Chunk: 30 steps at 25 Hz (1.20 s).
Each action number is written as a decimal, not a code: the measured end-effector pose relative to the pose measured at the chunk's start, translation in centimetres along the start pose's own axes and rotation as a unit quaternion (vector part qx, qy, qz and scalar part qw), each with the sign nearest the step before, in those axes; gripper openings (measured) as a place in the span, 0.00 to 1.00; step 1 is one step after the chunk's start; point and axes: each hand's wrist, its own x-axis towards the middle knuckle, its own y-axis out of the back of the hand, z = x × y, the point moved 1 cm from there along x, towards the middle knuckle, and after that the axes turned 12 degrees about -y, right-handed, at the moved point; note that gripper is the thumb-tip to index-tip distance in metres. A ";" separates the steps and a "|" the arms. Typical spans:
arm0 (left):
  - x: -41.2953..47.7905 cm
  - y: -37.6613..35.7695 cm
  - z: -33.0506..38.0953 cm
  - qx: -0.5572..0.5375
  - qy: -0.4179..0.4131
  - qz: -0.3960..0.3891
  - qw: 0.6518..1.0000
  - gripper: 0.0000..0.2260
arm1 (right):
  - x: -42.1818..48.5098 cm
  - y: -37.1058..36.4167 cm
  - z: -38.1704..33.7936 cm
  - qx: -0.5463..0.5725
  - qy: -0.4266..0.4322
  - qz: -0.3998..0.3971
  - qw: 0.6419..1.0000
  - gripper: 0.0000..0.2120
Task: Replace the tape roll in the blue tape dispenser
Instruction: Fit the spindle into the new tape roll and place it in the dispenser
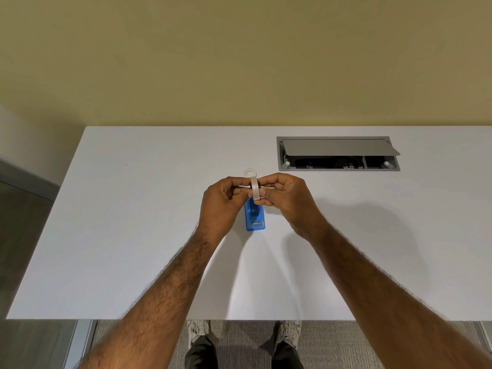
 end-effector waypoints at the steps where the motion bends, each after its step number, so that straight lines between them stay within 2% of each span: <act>1: 0.0 0.0 0.0 0.005 -0.004 -0.003 1.000 0.10 | 0.0 0.0 0.0 0.000 0.000 0.001 1.000 0.11; 11: 0.1 -0.3 -0.7 0.014 0.000 -0.009 1.000 0.08 | 0.2 0.0 0.1 -0.027 -0.005 -0.003 1.000 0.09; 14: 0.4 -0.1 -1.3 0.002 -0.001 -0.020 1.000 0.07 | 0.4 0.5 -0.1 -0.051 -0.008 -0.032 0.998 0.15; 16: 0.6 -0.2 -1.7 0.001 -0.006 -0.026 1.000 0.08 | 0.6 0.9 -0.2 -0.124 0.027 -0.056 0.990 0.25; 18: 0.9 -0.3 -2.2 0.005 -0.004 -0.036 0.999 0.08 | 1.1 0.8 0.1 -0.230 0.078 -0.047 0.969 0.30; 20: 1.0 -0.6 -3.0 0.006 0.000 -0.045 0.999 0.08 | 1.7 0.4 0.6 -0.304 0.113 -0.018 0.946 0.29; 24: 1.2 -1.1 -5.0 0.008 0.006 -0.049 0.999 0.08 | 2.9 0.0 1.9 -0.372 0.127 -0.001 0.919 0.27; 26: 1.0 -1.1 -6.3 0.029 -0.008 -0.048 0.998 0.11 | 3.6 0.1 2.7 -0.393 0.117 0.018 0.912 0.26; 28: 0.8 -0.8 -8.1 0.085 -0.031 -0.065 0.994 0.18 | 4.2 0.3 3.5 -0.434 0.104 0.038 0.894 0.26; 30: 0.5 -0.5 -10.3 0.153 -0.032 -0.138 0.978 0.30 | 4.8 0.3 4.2 -0.470 0.097 0.045 0.876 0.26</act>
